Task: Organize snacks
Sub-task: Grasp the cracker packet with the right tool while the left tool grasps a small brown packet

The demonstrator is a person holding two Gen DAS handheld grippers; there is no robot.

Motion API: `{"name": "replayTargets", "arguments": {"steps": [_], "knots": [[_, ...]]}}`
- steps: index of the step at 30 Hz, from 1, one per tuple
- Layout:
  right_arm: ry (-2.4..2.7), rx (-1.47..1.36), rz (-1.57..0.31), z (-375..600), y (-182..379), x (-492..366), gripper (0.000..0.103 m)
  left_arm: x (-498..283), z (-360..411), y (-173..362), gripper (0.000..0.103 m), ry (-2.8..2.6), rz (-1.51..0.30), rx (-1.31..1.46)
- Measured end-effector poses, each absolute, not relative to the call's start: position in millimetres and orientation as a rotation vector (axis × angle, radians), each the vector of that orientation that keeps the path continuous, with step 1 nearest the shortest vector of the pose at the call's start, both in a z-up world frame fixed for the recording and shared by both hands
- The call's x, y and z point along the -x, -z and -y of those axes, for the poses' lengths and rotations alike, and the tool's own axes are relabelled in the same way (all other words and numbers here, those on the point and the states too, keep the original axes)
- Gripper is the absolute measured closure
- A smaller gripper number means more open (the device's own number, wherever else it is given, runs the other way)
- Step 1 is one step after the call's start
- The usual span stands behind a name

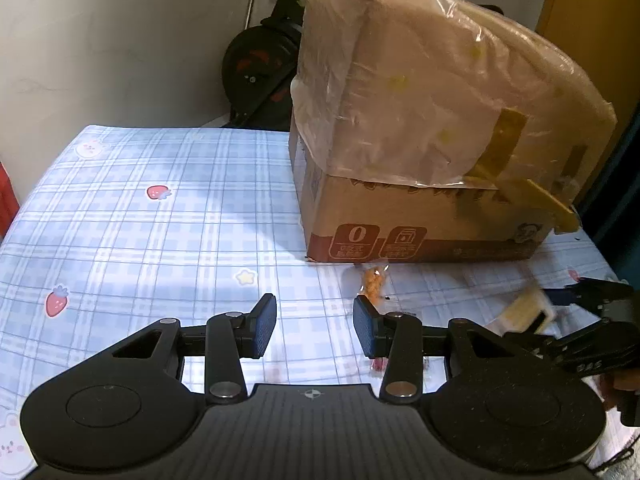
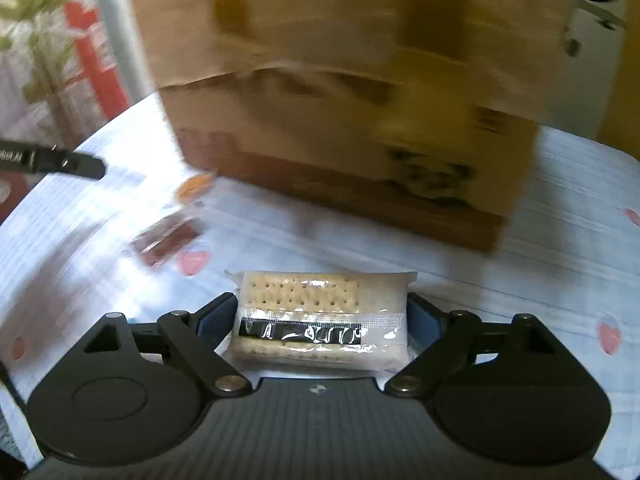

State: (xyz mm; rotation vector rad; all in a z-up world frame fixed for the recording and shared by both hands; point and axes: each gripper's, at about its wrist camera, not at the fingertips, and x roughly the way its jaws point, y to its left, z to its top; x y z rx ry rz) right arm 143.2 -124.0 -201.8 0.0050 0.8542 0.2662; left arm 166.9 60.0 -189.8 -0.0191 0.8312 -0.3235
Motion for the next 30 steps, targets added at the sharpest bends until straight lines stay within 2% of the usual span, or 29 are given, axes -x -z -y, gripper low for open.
{"name": "replayTargets", "arguments": {"steps": [9,20,21,22,23,30], "knots": [[-0.186,-0.022,-0.71,148.7,213.5,-122.2,0.013,-189.6,-13.0,205.3,0.058,0.361,-0.843,-0.071],[-0.2,-0.039,-0.693,151.6,215.9,-119.5,0.012,-210.2,21.0,235.9,0.058,0.37,-0.876,-0.115],[-0.201,-0.043,-0.692,152.4,215.8,-119.8,0.012,-209.4,21.9,236.5,0.059,0.361,-0.865,-0.124],[-0.202,-0.045,-0.692,152.6,215.6,-119.9,0.012,-208.5,22.9,237.0,0.068,0.35,-0.861,-0.136],[-0.202,-0.046,-0.692,152.5,215.5,-119.8,0.012,-207.2,22.2,237.0,0.081,0.338,-0.856,-0.145],[-0.212,-0.079,-0.682,157.4,215.4,-119.3,0.013,-190.2,-2.6,231.4,0.083,0.287,-0.817,-0.105]]}}
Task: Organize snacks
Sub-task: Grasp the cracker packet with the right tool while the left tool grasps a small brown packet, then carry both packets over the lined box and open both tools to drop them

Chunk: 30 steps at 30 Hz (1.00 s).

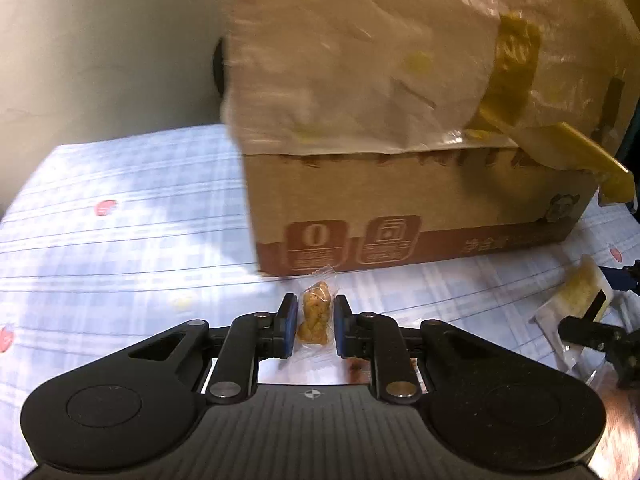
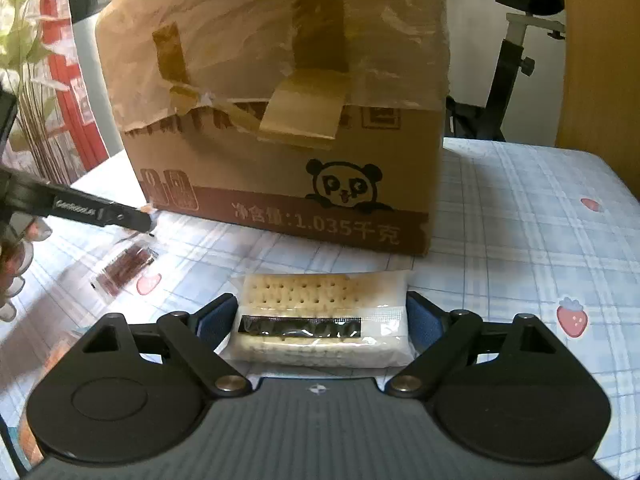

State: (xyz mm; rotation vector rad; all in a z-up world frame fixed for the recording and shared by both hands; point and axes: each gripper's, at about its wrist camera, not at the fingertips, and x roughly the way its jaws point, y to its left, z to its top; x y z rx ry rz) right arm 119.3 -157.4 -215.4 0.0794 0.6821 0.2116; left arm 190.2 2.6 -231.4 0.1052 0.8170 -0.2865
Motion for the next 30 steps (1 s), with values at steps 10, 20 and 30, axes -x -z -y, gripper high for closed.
{"name": "replayTargets", "arguments": {"steps": [10,20,30], "knots": [[-0.201,-0.122,-0.651,163.5,214.0,-113.8,0.013,-139.7,-39.4,209.6,0.083,0.194,-0.787,0.099],[-0.196,-0.144,-0.633,168.0,213.2,-111.6,0.013,-109.9,-42.7,204.6,0.083,0.167,-0.77,0.094],[-0.186,-0.102,-0.627,162.2,207.7,-105.2,0.013,-88.4,-30.2,196.5,0.083,0.208,-0.751,0.08]]}}
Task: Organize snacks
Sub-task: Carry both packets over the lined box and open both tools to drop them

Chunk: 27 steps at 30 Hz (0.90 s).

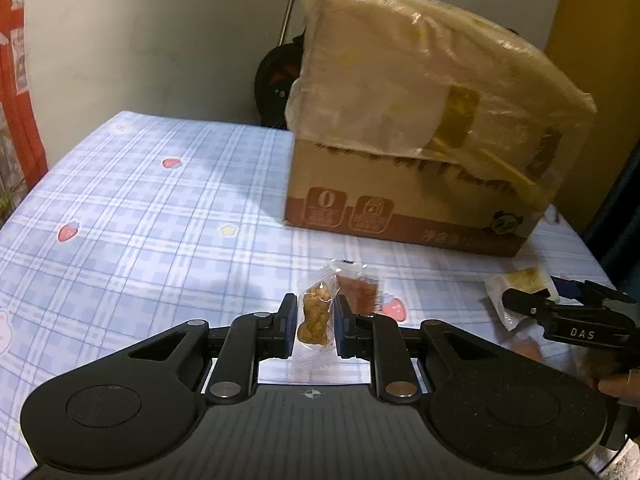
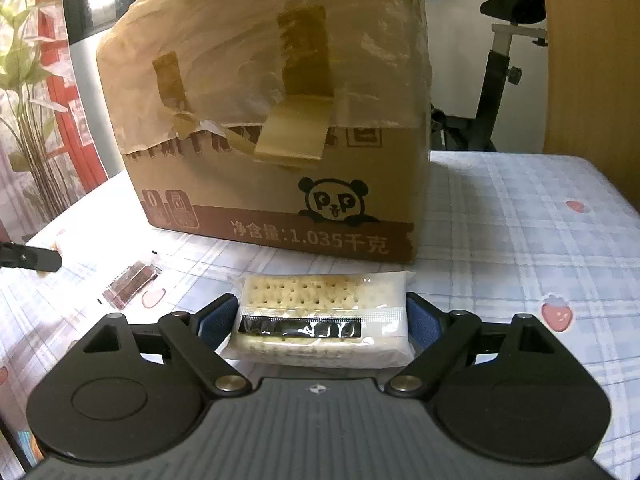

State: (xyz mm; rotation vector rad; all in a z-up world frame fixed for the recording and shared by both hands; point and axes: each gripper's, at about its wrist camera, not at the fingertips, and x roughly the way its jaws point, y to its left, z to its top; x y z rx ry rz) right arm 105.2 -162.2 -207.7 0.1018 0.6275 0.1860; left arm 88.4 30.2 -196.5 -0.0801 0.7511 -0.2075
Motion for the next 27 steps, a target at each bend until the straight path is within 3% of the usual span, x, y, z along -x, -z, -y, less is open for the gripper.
{"name": "replayTargets", "arguments": {"steps": [8,15,21,27], "knots": [[-0.249,-0.154,-0.536,164.9,164.8,-70.8,0.013,-87.0,-23.2,166.3,0.083,0.247,-0.661,0.074],[-0.305,-0.128,-0.373,173.3,81.6,-68.5,0.013,-106.1,-14.8,89.4,0.083,0.364,-0.471,0.074],[-0.288,-0.102,-0.269,180.7,25.6,-107.9,0.013,-146.5,11.4,36.9,0.083,0.447,-0.347,0.089],[-0.261,0.011,-0.274,168.2,2.8,-172.0,0.013,-206.9,50.9,25.7,0.083,0.47,-0.385,0.002]]}}
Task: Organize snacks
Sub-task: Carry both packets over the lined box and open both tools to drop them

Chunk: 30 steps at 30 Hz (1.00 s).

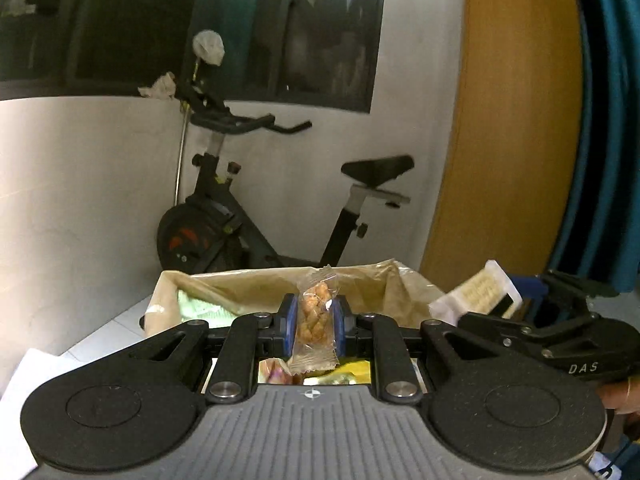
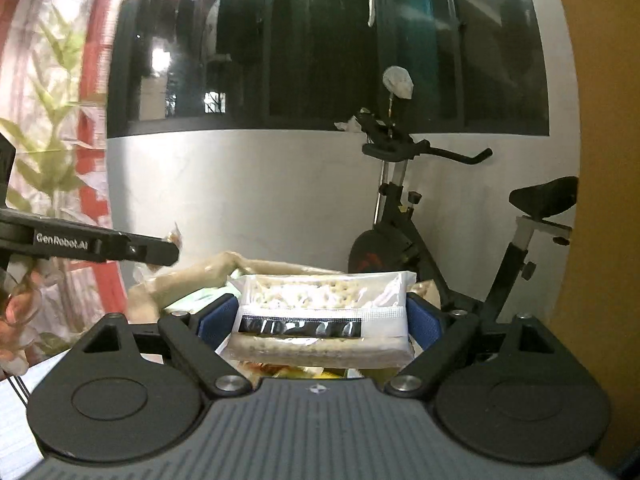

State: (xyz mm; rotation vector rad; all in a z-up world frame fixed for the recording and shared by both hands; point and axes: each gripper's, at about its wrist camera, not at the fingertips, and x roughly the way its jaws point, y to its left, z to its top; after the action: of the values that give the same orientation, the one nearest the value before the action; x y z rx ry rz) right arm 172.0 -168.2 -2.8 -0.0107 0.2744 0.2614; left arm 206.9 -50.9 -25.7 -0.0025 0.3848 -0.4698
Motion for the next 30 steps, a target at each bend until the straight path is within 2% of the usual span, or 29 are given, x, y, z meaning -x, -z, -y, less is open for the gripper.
{"name": "replayTargets", "arguments": {"steps": [8,10,12,13,14,18,23,30], "knots": [[-0.243,-0.003,-0.383,165.9,16.2,-233.0,0.013,-249.1,72.6,32.7,0.082,0.396,-0.459,-0.014],[-0.221,-0.002,-0.402,163.8,23.3,-238.9,0.013,-253.9,73.4,35.0,0.079,0.401,-0.462,-0.017],[-0.205,-0.018,-0.427,163.2,31.6,-240.8,0.013,-262.2,70.6,37.7,0.058,0.422,-0.485,-0.004],[-0.197,-0.024,-0.443,164.0,35.6,-241.0,0.012,-263.1,69.3,39.6,0.041,0.422,-0.497,0.0],[-0.185,-0.029,-0.458,164.6,39.1,-240.2,0.012,-263.1,68.2,42.7,0.033,0.413,-0.503,0.004],[-0.174,-0.048,-0.428,171.5,42.9,-224.4,0.006,-255.7,62.4,50.6,0.031,0.404,-0.529,0.026],[-0.163,-0.05,-0.405,171.0,35.2,-207.8,0.006,-238.3,58.5,44.8,0.025,0.381,-0.516,-0.002],[-0.164,-0.057,-0.38,165.6,21.3,-181.7,0.006,-213.4,33.1,26.3,0.024,0.335,-0.487,0.018]]}}
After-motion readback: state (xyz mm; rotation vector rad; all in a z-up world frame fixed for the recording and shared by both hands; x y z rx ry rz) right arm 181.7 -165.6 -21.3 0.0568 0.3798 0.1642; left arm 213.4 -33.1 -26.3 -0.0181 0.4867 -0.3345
